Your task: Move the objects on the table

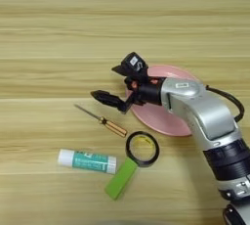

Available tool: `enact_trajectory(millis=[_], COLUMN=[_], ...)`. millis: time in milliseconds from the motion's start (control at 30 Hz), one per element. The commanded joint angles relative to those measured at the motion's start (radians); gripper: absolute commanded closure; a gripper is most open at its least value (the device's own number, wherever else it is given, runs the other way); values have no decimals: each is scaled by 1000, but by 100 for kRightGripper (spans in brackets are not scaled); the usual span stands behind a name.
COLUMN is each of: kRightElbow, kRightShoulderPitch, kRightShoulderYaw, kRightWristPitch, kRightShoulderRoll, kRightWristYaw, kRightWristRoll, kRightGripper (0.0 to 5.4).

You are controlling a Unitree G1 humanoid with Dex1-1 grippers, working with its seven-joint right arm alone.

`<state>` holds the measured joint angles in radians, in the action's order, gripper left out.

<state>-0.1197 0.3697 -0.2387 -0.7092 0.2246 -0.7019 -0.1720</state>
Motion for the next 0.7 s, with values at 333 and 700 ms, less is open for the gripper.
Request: enact_trajectory(millis=[333, 700], kRightElbow=[-17, -14], kRightShoulderPitch=[81, 87], kRightShoulderYaw=[54, 79], kRightWristPitch=[51, 50], kRightShoulderRoll=[32, 51], kRightWristYaw=[18, 17], kRightWristRoll=[-6, -8], kRightGripper=[3, 3])
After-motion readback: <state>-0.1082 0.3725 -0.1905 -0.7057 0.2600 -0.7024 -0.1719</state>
